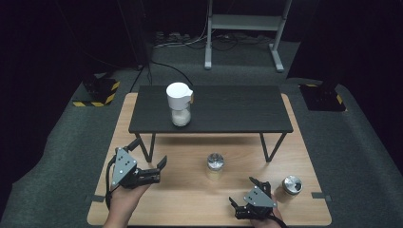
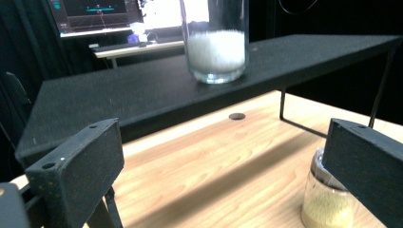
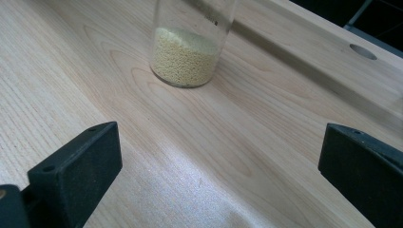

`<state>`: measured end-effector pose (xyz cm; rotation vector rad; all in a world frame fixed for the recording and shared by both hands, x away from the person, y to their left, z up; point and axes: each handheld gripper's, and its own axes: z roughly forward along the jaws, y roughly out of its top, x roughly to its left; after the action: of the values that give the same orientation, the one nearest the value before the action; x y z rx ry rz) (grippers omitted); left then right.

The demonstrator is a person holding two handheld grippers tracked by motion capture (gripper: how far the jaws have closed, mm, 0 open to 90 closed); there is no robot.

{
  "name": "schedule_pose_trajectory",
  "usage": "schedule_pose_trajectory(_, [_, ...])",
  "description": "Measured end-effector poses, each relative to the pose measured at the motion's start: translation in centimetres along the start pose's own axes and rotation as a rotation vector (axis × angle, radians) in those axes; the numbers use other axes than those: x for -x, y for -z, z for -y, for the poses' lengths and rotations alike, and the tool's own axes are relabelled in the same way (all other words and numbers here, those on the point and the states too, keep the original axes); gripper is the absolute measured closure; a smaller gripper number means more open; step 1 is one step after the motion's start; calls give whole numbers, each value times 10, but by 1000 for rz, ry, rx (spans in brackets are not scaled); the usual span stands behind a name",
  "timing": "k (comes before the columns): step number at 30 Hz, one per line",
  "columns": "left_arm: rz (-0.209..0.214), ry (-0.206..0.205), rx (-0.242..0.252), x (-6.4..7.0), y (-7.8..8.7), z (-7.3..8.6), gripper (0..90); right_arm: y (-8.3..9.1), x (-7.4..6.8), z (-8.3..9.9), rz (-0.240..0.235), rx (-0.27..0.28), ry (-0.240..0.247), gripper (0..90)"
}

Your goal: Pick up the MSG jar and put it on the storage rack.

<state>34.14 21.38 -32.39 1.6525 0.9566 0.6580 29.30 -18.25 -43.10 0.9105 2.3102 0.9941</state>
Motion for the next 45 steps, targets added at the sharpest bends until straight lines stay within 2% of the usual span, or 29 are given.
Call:
schedule_pose_trajectory(8, [16, -5, -49, 5, 0, 28, 3, 0, 0, 0, 0, -1, 1, 1])
schedule_pose_trajectory(16, [36, 16, -103, 10, -2, 57, 3, 0, 0, 0, 3, 1, -1, 1])
schedule_pose_trajectory(27, [65, 36, -211, 21, -4, 102, 3, 0, -1, 0, 16, -3, 4, 1])
schedule_pose_trajectory(33, [63, -1, -291, 25, -5, 120, 3, 0, -1, 0, 16, -7, 0, 1])
schedule_pose_trajectory(37, [60, -46, -336, 29, -5, 126, 3, 0, -1, 0, 19, -5, -1, 1])
schedule_pose_trajectory(39, [58, -107, -345, 35, -5, 126, 3, 0, -1, 0, 19, -4, -1, 1])
schedule_pose_trajectory(45, [54, -181, -380, 42, -7, 127, 5, 0, 0, 0, 12, 0, -5, 1])
